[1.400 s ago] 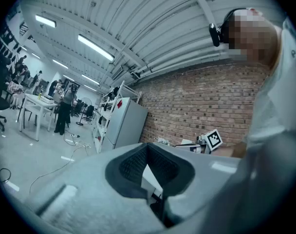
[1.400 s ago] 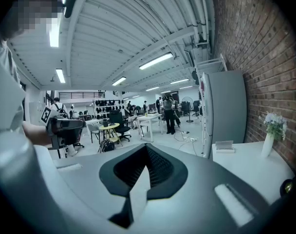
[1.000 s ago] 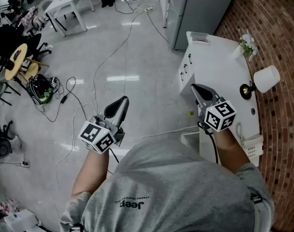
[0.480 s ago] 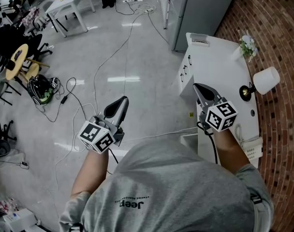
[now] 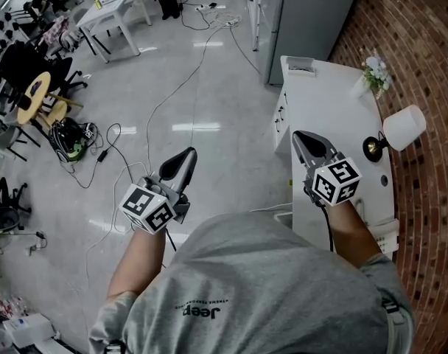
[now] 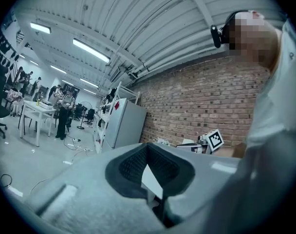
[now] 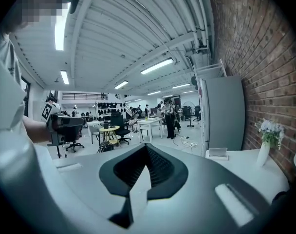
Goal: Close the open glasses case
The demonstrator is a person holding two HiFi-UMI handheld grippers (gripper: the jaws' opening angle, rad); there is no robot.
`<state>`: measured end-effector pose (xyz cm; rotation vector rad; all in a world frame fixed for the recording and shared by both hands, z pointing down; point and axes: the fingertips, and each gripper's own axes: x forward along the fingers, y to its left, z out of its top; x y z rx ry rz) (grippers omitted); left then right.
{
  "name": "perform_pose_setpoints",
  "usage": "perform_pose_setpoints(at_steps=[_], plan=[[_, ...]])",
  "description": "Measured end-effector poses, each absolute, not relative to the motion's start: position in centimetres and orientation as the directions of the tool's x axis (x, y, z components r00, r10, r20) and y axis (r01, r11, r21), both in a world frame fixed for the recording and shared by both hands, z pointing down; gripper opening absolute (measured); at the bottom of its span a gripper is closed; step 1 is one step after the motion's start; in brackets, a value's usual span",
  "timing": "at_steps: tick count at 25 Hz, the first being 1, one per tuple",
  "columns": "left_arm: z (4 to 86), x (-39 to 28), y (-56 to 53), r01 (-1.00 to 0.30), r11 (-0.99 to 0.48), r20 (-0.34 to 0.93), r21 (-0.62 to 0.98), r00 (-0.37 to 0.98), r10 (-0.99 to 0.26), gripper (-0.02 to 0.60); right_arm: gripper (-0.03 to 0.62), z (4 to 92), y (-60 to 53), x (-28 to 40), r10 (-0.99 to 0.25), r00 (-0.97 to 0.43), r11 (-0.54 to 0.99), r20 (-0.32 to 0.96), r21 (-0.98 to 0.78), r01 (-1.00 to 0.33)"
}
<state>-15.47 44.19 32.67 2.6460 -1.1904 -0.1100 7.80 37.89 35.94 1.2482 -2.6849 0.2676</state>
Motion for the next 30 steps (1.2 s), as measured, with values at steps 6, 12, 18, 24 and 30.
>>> perform_pose_setpoints(at_steps=[6,12,18,24,30], plan=[[32.2,-12.4,43.8,-0.728,-0.643,0.037,0.24,0.669,-0.743,-0.003,0.009,36.4,37.2,10.1,-0.723,-0.653,0.649,0.226,-0.101,-0.754],[32.4,-12.8,41.6,-0.736,-0.63,0.03,0.247,0.656,-0.754,-0.003,0.009,37.1,35.1,10.0,-0.713,-0.665,0.659,0.225,-0.112,-0.744],[33.9,-14.8,36.7,-0.708,-0.652,0.022,0.271,0.682,-0.731,-0.003,0.009,37.7,30.9,7.9,-0.729,-0.644,0.64,0.234,-0.101,-0.762],[34.5,-18.7,27.9,-0.652,-0.712,0.004,0.261,0.738,-0.674,-0.003,0.009,37.7,23.4,3.3,-0.759,-0.614,0.608,0.217,-0.101,-0.787],[32.9,-23.4,17.8,-0.596,-0.762,-0.004,0.253,0.787,-0.617,-0.003,0.009,36.0,14.8,-2.2,-0.777,-0.596,0.589,0.201,-0.099,-0.802]])
